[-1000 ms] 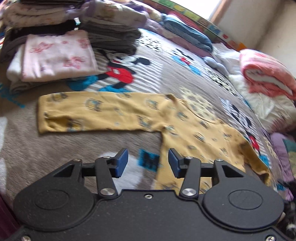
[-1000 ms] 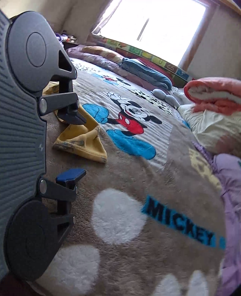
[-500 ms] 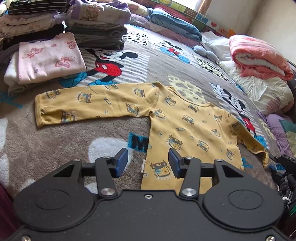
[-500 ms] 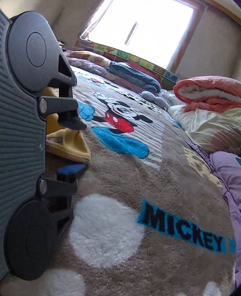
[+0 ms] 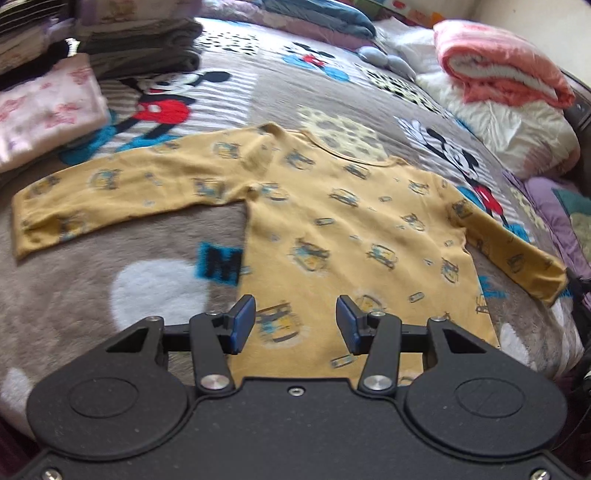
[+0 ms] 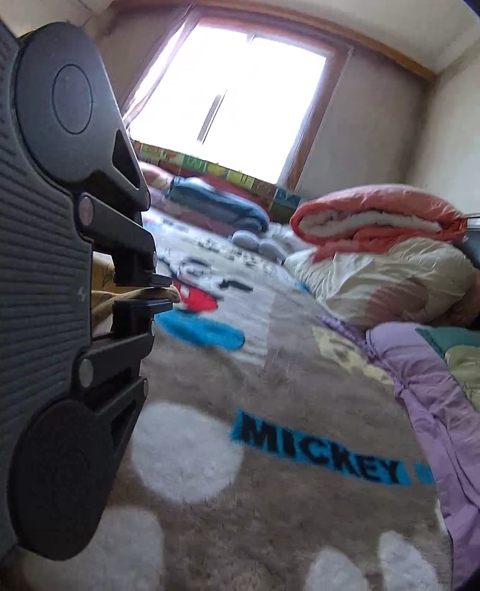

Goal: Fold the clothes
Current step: 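Grasp the sleeve cuff with the right gripper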

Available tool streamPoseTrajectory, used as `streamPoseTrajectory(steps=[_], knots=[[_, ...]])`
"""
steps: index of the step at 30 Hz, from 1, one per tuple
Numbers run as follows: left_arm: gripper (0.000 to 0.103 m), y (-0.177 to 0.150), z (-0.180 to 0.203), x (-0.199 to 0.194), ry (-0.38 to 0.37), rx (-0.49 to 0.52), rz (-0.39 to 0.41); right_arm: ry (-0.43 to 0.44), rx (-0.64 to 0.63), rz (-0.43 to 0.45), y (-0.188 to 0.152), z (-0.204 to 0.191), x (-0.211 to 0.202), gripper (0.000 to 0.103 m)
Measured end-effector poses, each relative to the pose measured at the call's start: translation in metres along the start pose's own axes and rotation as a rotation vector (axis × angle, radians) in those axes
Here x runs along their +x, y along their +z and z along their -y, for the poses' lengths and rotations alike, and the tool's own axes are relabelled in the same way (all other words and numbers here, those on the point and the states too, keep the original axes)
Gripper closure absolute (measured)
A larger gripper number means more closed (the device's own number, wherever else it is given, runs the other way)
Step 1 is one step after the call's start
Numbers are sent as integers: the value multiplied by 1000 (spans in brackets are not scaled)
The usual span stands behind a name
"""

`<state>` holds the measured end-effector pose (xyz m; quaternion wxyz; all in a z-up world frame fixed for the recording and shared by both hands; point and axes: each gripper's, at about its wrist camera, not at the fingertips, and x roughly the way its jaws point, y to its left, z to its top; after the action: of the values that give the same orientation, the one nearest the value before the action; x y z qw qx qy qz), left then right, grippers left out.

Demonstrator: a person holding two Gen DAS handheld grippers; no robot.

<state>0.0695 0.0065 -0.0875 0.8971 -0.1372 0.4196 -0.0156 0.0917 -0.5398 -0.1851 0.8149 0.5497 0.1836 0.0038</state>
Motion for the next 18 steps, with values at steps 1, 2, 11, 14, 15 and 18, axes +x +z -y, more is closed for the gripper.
streamPoseTrajectory(steps=[1,2,11,14,15,18], knots=[[56,5,6,3,-9,15,1,-24,-6,-5,-1,3,1,95],[56,10,12,6,-18,30,2,-39,-16,-9,-2,3,3,95],[56,101,92,58,-118,246,57,-109,-207,-50,-22,-12,17,95],[56,133,118,91,-151,303,27,-117,-259,-57,-25,-17,20,95],[56,140,126,103,-142,331,18,-117,-271,-59,-25,-18,20,95],[63,159,149,138,-98,418,-4,-112,-283,-62,-25,-18,21,95]])
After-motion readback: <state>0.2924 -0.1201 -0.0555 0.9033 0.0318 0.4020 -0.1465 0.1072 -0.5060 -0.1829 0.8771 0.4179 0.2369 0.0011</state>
